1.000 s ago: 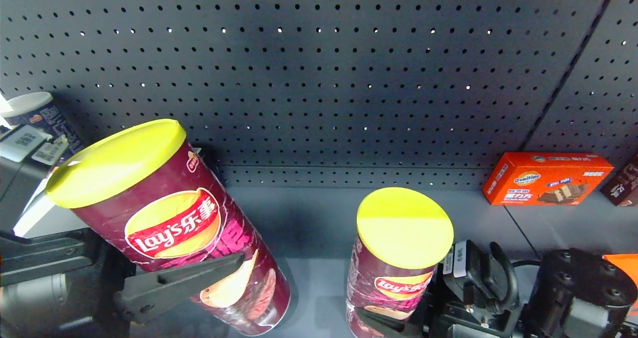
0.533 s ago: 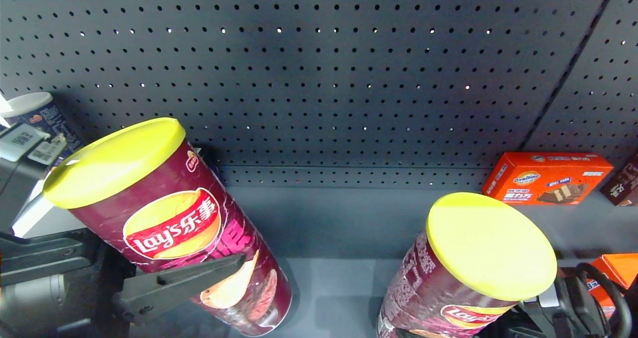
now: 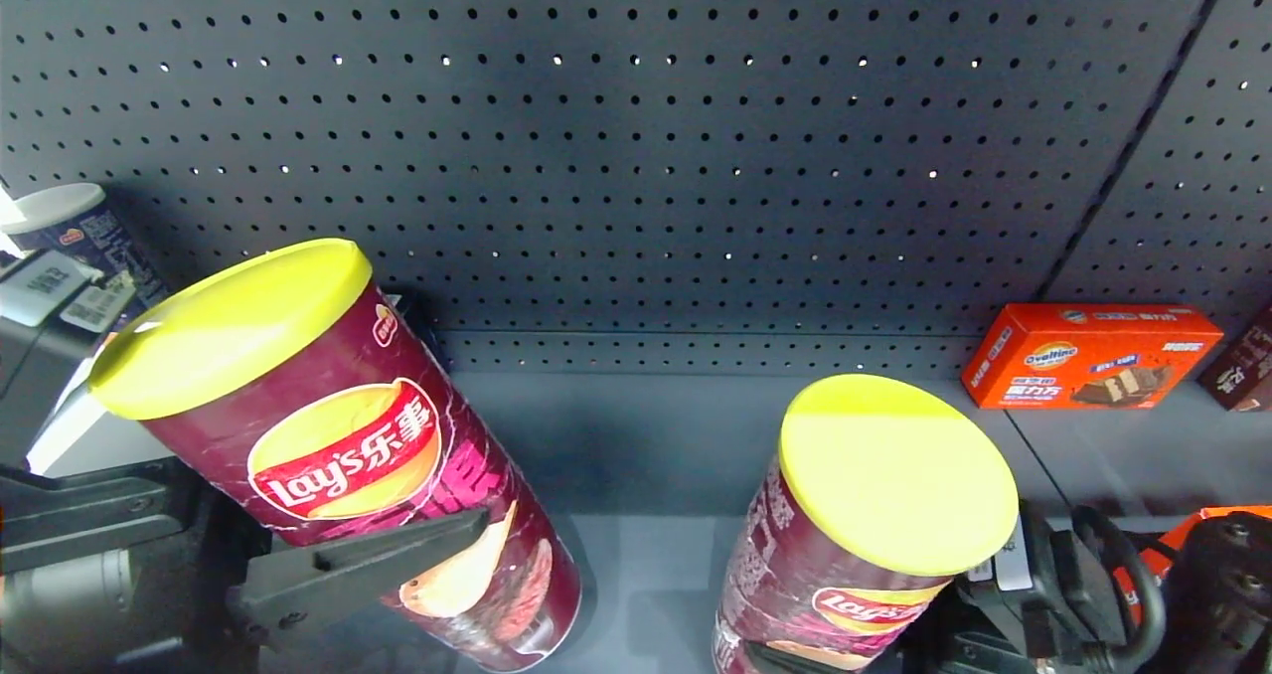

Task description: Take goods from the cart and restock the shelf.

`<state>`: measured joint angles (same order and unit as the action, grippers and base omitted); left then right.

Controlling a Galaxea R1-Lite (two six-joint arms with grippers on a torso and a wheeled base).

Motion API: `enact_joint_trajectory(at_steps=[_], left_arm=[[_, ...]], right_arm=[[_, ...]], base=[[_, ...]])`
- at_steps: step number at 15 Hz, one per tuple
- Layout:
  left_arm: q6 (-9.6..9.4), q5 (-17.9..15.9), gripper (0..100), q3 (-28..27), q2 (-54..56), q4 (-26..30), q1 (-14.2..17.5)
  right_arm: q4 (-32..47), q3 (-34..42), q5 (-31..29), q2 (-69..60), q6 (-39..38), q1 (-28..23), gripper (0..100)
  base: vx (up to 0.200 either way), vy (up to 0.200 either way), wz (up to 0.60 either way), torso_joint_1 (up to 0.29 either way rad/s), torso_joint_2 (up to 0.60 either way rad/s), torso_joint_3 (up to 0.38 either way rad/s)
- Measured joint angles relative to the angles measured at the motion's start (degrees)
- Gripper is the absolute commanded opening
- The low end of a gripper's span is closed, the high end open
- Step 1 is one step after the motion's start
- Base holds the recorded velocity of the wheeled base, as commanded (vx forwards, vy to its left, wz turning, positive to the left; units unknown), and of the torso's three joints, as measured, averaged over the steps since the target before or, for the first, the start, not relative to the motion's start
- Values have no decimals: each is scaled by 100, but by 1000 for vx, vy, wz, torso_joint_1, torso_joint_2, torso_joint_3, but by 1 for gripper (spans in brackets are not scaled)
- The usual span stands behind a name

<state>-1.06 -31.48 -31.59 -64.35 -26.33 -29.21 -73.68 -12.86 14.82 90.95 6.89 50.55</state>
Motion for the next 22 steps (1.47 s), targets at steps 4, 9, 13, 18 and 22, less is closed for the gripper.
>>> enact_joint_trajectory(at_steps=[4,9,13,18,22], left_arm=[[-5,-7,0,151,9,-21,5],[-6,-9,0,199,35,-18,-6],[-9,-9,0,212,49,-21,-13],[-6,0,0,212,105,-13,-6],[-13,-7,0,218,121,-16,-6]], right_arm=[[-9,-207,-7,297,-2,11,0],[-13,-282,-7,530,6,5,0],[-28,-249,-55,551,17,11,100],[-22,232,-119,-96,46,-21,100],[107,948,-126,-1240,63,-306,100]], base=[[0,0,0,0,0,0],[0,0,0,0,0,0],[0,0,0,0,0,0],[0,0,0,0,0,0],[0,0,0,0,0,0]])
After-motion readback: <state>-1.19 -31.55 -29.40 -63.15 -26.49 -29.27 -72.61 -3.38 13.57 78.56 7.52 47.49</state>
